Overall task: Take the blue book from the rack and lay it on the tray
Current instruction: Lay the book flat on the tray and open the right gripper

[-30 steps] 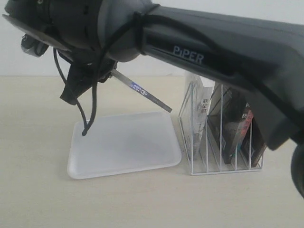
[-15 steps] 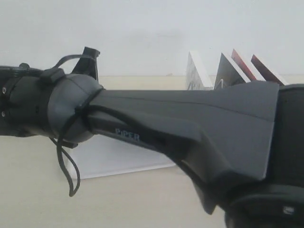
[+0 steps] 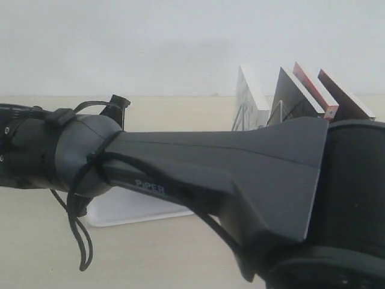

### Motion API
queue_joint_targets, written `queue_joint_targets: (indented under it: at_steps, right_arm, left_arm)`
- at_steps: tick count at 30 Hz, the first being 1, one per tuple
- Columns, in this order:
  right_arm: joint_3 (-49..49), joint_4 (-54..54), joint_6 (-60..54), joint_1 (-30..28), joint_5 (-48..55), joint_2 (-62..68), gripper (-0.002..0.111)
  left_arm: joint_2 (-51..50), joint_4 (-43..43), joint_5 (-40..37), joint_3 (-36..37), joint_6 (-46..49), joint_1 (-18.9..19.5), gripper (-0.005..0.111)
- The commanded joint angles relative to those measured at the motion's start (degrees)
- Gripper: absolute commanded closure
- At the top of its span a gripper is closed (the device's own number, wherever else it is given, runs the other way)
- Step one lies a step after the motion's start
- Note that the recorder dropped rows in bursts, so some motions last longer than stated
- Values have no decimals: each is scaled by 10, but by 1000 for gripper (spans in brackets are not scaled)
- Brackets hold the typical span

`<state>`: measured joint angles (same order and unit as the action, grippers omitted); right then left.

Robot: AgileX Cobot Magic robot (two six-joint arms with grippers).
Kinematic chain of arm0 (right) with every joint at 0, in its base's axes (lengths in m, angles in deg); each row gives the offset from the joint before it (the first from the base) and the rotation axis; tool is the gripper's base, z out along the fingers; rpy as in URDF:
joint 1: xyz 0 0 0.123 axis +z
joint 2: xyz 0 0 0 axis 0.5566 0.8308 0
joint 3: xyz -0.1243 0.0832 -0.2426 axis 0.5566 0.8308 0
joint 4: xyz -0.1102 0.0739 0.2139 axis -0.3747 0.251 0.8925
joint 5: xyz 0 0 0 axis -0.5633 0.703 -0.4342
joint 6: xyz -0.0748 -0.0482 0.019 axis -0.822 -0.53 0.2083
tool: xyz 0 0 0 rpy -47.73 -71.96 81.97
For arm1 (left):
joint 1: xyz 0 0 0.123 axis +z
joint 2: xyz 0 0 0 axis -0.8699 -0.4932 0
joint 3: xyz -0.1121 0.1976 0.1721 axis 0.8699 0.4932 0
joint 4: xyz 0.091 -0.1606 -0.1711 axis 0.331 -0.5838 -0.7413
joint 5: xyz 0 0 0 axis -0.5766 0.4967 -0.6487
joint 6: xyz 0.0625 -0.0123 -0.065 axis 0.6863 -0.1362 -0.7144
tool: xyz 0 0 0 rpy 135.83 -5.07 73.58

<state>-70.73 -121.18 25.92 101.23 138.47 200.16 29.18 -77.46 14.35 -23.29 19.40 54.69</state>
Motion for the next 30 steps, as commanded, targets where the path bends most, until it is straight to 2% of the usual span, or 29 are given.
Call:
queue_joint_targets:
  at_steps: [1,3,4,6,14,16,19,20,30]
  right_arm:
    - [-1,48,20,1,3,-6,102]
    - [-1,67,20,1,3,-6,80]
    - [-1,89,20,1,3,-6,61]
    - [-1,94,36,1,3,-6,48]
    - [-1,87,62,3,3,-21,48]
    - [-2,87,66,8,3,-44,54]
    - [-2,87,57,12,3,-90,97]
    - [-2,87,50,12,3,-104,108]
    - [-2,40,39,11,3,-222,109]
  left_arm:
    - [2,0,9,-2,-4,0,102]
    - [2,0,9,-2,-4,0,102]
    - [2,0,9,-2,-4,0,102]
    - [2,0,9,-2,-4,0,102]
    - [2,0,9,-2,-4,0,102]
    - [2,0,9,-2,-4,0,102]
    - [2,0,9,-2,-4,0,102]
    - [2,0,9,-2,-4,0,102]
    - [2,0,9,-2,-4,0,102]
